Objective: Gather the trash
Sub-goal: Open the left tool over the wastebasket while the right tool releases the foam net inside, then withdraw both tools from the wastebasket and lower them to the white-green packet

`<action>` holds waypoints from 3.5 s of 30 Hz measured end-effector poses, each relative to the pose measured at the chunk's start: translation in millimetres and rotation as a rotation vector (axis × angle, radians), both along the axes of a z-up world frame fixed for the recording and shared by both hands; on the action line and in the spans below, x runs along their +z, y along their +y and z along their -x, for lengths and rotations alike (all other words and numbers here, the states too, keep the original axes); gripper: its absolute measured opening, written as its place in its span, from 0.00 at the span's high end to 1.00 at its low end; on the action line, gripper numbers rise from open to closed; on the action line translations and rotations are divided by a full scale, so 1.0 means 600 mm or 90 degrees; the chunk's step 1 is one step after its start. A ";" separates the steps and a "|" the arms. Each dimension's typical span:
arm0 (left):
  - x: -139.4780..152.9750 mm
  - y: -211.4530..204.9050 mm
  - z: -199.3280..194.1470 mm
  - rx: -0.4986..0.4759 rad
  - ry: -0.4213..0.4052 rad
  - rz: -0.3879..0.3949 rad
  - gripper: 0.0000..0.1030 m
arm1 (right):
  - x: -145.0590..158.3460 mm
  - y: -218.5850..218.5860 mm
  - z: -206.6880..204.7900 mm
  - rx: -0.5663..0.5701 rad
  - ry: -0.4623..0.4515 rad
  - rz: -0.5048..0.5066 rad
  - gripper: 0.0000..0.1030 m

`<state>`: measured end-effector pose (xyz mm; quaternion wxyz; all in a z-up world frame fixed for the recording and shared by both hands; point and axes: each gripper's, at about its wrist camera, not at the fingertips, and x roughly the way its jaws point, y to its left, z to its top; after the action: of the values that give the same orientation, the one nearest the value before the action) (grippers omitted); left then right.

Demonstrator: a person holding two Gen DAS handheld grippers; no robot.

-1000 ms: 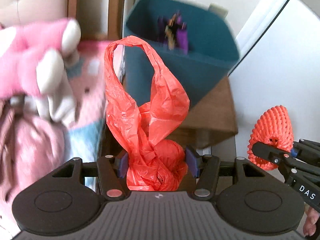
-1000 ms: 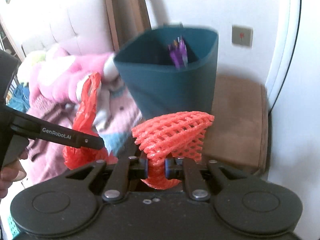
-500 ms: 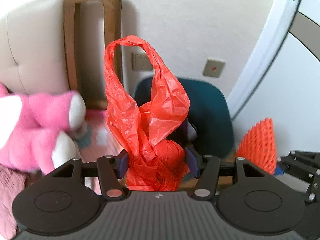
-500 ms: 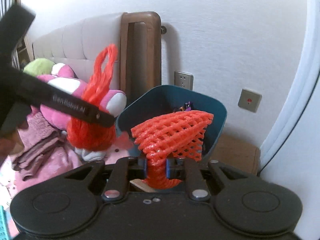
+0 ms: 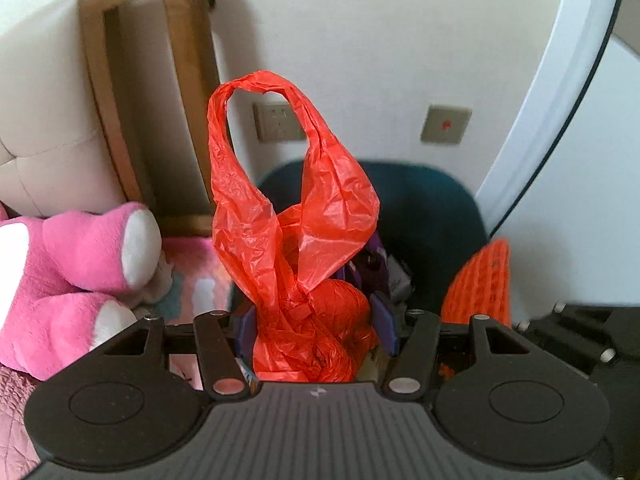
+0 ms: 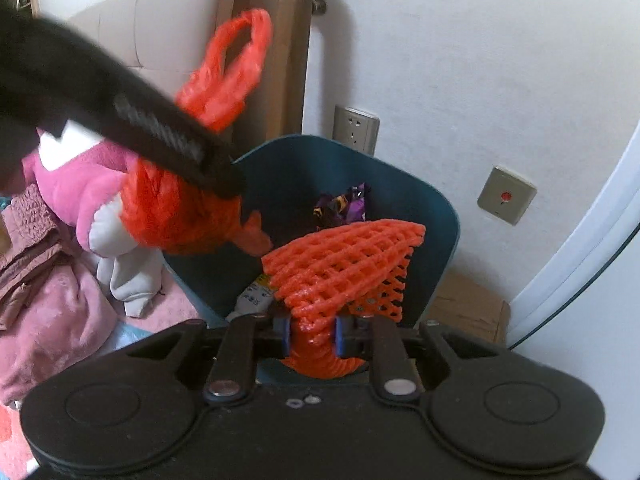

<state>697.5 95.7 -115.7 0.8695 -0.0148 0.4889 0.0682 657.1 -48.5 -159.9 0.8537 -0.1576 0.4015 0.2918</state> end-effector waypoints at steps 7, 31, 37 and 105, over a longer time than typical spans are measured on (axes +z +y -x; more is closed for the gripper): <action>-0.046 -0.006 -0.020 0.003 0.041 -0.002 0.44 | -0.015 0.009 -0.008 0.018 0.010 0.020 0.77; 0.001 0.011 0.019 -0.007 -0.004 -0.008 0.25 | 0.048 -0.007 0.024 0.048 -0.030 -0.030 0.23; 0.032 0.032 0.072 -0.006 -0.030 0.019 0.25 | 0.087 -0.024 0.056 0.046 -0.045 -0.068 0.17; -0.881 -0.059 0.264 -0.006 0.278 0.103 0.03 | -0.790 -0.132 0.244 -0.088 0.300 -0.006 0.09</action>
<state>539.1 60.4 -644.4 0.7394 -0.0669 0.6694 0.0267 510.9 -127.8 -634.2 0.7554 -0.0533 0.5978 0.2629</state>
